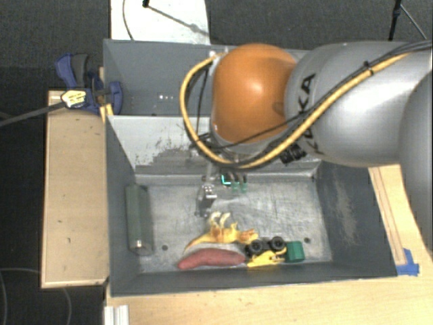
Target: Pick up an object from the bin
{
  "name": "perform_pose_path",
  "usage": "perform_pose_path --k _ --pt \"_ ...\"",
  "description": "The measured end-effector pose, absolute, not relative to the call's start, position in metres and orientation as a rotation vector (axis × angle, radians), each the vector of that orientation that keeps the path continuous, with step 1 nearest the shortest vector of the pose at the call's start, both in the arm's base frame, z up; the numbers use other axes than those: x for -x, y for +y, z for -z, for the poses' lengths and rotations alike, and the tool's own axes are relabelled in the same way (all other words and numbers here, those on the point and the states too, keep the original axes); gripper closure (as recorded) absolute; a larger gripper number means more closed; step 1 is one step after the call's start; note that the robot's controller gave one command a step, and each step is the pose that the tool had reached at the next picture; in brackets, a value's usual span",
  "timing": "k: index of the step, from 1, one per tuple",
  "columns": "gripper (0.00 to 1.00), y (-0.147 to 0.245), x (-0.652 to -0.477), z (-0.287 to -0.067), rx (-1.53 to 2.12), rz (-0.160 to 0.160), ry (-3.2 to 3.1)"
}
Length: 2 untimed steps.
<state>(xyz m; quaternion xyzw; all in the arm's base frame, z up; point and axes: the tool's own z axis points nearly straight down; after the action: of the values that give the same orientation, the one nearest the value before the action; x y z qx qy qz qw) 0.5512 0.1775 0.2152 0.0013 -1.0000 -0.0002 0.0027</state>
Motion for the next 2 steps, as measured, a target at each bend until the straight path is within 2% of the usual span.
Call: perform_pose_path --k 1,2 --pt "0.00 0.177 -0.553 -0.220 0.004 0.003 -3.144" --pt "0.00 0.154 -0.539 -0.182 -0.220 0.002 -3.139"
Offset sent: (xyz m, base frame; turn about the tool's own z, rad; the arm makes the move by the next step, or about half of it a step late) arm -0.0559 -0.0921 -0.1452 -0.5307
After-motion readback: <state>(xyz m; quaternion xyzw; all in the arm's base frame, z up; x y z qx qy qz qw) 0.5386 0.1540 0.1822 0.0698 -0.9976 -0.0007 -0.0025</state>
